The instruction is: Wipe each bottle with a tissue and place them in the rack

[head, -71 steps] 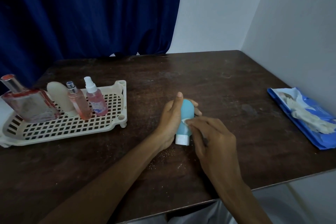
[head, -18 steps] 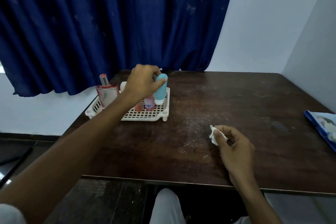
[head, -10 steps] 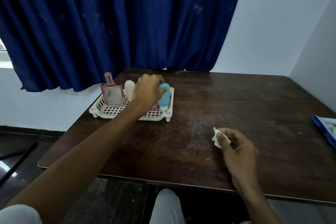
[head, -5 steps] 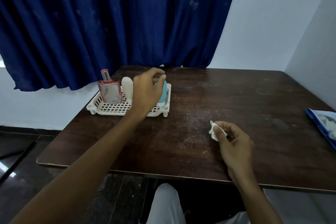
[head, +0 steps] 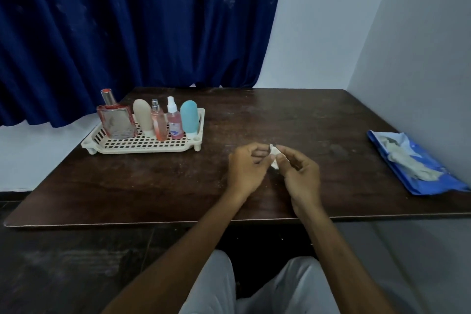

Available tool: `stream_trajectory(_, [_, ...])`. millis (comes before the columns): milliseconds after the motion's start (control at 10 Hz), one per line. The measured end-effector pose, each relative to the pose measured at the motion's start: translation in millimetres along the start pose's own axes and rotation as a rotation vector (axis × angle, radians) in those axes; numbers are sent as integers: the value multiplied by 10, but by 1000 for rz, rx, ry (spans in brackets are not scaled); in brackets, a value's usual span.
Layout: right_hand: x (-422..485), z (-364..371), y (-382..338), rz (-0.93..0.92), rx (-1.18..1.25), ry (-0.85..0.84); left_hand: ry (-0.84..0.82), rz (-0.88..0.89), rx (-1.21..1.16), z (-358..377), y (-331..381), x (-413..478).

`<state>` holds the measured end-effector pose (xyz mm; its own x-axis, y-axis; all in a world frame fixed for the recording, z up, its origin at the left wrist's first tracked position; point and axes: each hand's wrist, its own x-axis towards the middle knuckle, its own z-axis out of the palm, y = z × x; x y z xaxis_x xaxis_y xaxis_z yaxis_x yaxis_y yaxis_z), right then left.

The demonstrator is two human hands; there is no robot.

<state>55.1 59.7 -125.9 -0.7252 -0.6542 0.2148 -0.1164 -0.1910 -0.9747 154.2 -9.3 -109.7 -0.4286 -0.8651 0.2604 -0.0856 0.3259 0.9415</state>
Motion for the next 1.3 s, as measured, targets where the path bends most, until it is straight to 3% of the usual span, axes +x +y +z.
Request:
stream_trajectory(100, [34,-142,-57,-6,-47,51,23,-120,-140,153,53,-20])
stream_trajectory(300, [235,-499,-200,-38,-199,147,3,-179,-316,532,285,69])
stream_trajectory(500, [585,-1164,-371,11,-362,261,-98,-204,-383,1370,426,367])
stream_trajectory(800, [1136,-2124,-321,52,-570,585,-286,-114,-227,2722,539,825])
stream_trajectory(1100, [1165,-2488,-318,282,-658,667,-468,-184,55,3079,492,813])
stream_trajectory(1300, [1115,-2540,-564,329,-854,598,-477,-149,106,2919,814,833])
